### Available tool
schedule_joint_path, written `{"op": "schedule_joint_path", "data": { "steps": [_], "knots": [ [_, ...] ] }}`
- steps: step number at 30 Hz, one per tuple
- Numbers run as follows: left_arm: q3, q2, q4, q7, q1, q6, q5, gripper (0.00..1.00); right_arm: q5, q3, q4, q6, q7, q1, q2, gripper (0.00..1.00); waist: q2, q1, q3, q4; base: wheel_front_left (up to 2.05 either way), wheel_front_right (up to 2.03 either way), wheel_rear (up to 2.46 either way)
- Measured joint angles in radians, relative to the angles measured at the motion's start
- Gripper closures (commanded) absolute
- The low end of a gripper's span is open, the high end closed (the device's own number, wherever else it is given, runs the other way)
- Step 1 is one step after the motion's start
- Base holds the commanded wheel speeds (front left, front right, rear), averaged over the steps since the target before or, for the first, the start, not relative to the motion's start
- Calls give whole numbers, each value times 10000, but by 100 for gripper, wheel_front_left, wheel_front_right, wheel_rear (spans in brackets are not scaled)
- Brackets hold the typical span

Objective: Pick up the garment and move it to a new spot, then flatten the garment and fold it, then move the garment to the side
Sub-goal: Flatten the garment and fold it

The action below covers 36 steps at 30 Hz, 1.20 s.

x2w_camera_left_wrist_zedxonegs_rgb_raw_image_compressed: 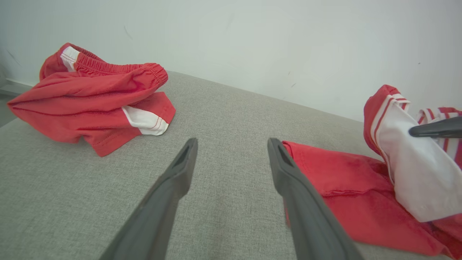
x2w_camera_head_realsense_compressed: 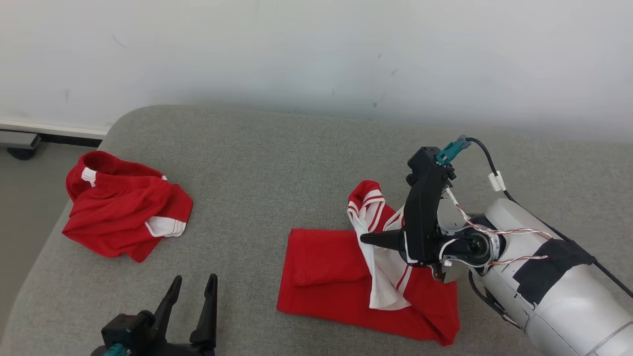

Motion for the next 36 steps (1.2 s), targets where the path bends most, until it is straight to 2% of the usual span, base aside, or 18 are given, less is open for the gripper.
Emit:
{"op": "schedule_joint_path", "data": {
  "steps": [11, 19, 36],
  "knots": [
    [-144, -276, 334, 0, -366, -167, 25, 0, -10, 167, 502, -142, -21, -25, 449, 100, 1, 0, 105, 335, 0, 0, 0],
    [-165, -464, 558, 0, -411, -253, 205, 0, -303, 213, 1300, -566, -324, -425, 734, 100, 0, 0, 160, 734, 0, 0, 0],
    [-293, -790, 894, 0, -768, -430, 284, 0, -556, 318, 2550, -619, -702, -436, 938, 100, 0, -1, 179, 1467, 0, 0, 0]
  ]
}}
